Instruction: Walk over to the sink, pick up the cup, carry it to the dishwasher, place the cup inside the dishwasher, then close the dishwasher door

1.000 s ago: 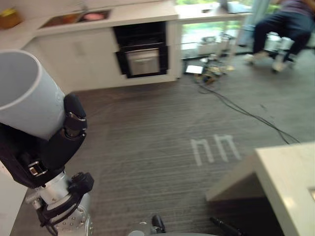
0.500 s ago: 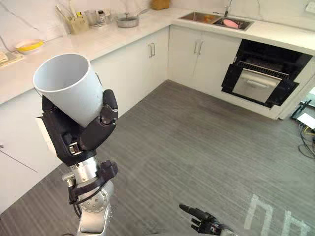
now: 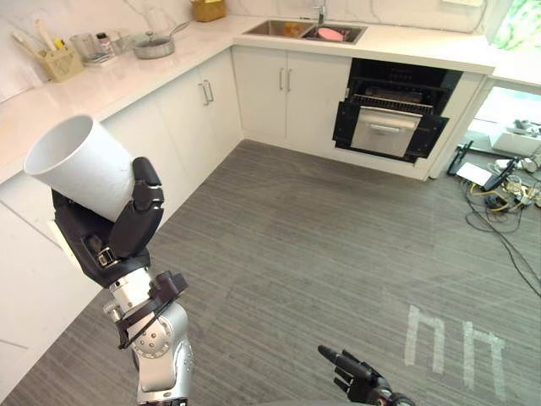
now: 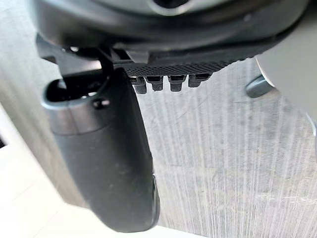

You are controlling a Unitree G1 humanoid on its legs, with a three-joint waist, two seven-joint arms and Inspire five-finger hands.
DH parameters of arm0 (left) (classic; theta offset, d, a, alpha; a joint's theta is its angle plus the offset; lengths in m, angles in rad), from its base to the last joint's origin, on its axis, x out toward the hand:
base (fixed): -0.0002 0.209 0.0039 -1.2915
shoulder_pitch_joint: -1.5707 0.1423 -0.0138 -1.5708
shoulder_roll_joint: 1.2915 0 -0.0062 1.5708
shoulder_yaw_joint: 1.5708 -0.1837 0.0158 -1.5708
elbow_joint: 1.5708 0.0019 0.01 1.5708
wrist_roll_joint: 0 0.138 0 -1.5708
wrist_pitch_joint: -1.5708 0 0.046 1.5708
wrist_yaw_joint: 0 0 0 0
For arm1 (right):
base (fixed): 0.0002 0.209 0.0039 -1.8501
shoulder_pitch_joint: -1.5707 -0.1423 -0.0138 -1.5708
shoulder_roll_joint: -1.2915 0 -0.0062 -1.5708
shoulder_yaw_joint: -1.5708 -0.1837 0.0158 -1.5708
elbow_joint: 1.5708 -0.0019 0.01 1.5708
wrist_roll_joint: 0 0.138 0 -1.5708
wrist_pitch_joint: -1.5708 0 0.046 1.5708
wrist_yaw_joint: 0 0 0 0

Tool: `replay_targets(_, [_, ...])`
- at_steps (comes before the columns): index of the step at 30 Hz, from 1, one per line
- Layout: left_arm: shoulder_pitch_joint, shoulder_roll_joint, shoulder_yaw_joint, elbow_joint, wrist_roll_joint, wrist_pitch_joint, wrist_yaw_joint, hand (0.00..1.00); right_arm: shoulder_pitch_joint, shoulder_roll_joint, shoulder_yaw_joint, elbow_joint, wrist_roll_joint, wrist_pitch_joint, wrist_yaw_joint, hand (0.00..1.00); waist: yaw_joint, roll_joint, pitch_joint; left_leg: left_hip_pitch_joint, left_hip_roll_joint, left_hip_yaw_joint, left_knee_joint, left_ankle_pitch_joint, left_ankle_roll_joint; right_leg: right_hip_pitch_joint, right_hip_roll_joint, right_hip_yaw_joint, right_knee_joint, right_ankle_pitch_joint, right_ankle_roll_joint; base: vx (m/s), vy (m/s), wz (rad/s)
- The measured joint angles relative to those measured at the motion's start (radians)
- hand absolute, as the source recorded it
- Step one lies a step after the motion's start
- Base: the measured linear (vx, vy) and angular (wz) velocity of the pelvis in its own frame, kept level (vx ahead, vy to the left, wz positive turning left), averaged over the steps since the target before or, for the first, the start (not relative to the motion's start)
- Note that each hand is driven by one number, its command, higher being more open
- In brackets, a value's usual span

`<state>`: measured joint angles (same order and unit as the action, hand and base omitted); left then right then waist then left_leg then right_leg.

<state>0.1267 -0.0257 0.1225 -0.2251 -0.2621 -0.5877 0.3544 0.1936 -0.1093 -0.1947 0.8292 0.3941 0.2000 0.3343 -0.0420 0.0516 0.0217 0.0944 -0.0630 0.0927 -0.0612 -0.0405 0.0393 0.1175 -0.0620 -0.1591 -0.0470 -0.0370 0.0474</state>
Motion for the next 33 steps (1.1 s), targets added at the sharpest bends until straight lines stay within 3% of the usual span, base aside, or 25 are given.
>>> replay_targets(5, [0.019,0.014,0.029,0.046,-0.082,0.05,-0.044,0.0,-0.008,0.005,-0.036,0.011,-0.094,0.009,0.036,1.0,0.005,-0.005,0.001,0.02,0.018,-0.003,0.0,0.001,0.0,0.021,0.014,-0.052,0.066,-0.043,-0.032,0.04,-0.065,0.46])
replay_targets(11, [0.075,0.057,0.062,0.045,-0.1,0.052,-0.054,0.0,-0.034,0.005,-0.036,0.065,-0.154,0.011,0.022,1.0,0.05,-0.012,-0.001,0.043,0.037,-0.013,-0.011,0.008,-0.013,0.041,0.029,-0.061,0.101,-0.065,-0.048,-0.02,-0.088,0.24])
replay_targets(14, [0.079,0.058,0.072,0.045,-0.115,0.068,-0.075,0.0,-0.041,0.018,-0.035,0.072,-0.199,0.0,-0.038,1.0,0.051,-0.02,0.001,0.047,0.04,-0.013,-0.025,0.021,-0.03,0.04,0.033,-0.061,0.1,-0.067,-0.046,-0.09,-0.097,-0.01])
replay_targets(23, [0.08,0.093,0.063,0.032,-0.115,0.157,-0.136,0.0,-0.021,0.017,-0.064,0.097,-0.397,-0.067,-0.311,1.0,0.041,-0.04,0.011,0.042,0.042,-0.016,-0.032,0.063,-0.023,0.037,0.035,-0.065,0.101,-0.074,-0.046,-0.11,-0.057,0.01])
replay_targets(28, [0.098,0.088,0.064,-0.015,-0.115,0.177,-0.145,0.0,-0.014,-0.001,-0.063,0.119,-0.391,-0.069,-0.336,1.0,0.054,-0.047,0.012,0.026,0.051,0.004,-0.025,0.051,-0.023,0.019,0.042,-0.051,0.095,-0.069,-0.045,-0.08,-0.024,-0.06])
replay_targets(30, [0.102,0.088,0.065,-0.036,-0.115,0.177,-0.162,0.0,-0.014,-0.001,-0.061,0.125,-0.387,-0.069,-0.322,1.0,0.057,-0.05,0.019,-0.043,0.06,0.025,0.103,-0.015,-0.025,0.012,0.041,-0.045,0.088,-0.064,-0.043,0.01,-0.014,-0.13])
replay_targets(31, [0.111,0.082,0.067,-0.058,-0.117,0.178,-0.173,0.0,-0.019,-0.004,-0.062,0.126,-0.387,-0.068,-0.304,1.0,0.057,-0.037,0.039,-0.107,0.094,0.057,0.273,-0.089,-0.033,0.019,0.051,-0.037,0.094,-0.057,-0.059,0.02,-0.01,-0.1])
replay_targets(33, [0.115,0.081,0.066,-0.065,-0.131,0.186,-0.207,0.0,-0.026,-0.004,-0.061,0.132,-0.387,-0.061,-0.287,1.0,0.05,-0.034,0.067,-0.208,0.144,0.136,0.519,-0.124,-0.026,0.037,0.062,-0.043,0.114,-0.071,-0.063,0.01,0.014,0.02])
